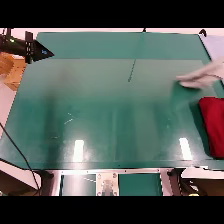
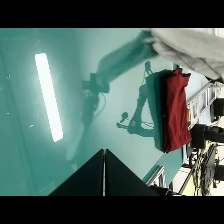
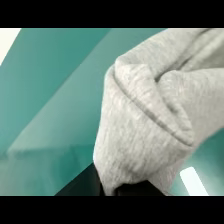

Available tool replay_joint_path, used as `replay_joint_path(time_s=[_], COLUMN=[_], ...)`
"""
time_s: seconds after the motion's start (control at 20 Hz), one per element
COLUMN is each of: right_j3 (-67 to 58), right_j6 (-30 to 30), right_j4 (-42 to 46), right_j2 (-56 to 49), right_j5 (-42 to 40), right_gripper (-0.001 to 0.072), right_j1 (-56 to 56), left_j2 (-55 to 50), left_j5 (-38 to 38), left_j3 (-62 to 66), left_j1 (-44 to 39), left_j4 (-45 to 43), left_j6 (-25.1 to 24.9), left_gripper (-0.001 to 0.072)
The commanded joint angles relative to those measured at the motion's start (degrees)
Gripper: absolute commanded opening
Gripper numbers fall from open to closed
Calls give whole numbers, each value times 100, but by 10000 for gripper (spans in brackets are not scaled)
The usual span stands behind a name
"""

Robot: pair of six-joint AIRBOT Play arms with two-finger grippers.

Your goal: Fold the shirts.

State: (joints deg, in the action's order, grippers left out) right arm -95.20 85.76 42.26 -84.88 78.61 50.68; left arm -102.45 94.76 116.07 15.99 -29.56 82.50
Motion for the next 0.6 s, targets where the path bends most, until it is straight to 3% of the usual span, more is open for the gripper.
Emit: replay_joint_path(time_s=[0.0, 0.35, 0.55], right_j3=[-44, -44, -17], right_j6=[177, 428, 839], right_j4=[313, 1285, 2645], right_j2=[63, 107, 221], right_j5=[568, 1759, 2127], right_gripper=[12, 11, 12], right_j1=[1360, 2009, 2013], left_j2=[0, 0, 0], left_j5=[4, 15, 44], left_j3=[-2, -2, -2], left_j1=[0, 0, 0], left_j4=[0, 0, -4], left_j6=[2, -2, -7], left_gripper=[21, 22, 22])
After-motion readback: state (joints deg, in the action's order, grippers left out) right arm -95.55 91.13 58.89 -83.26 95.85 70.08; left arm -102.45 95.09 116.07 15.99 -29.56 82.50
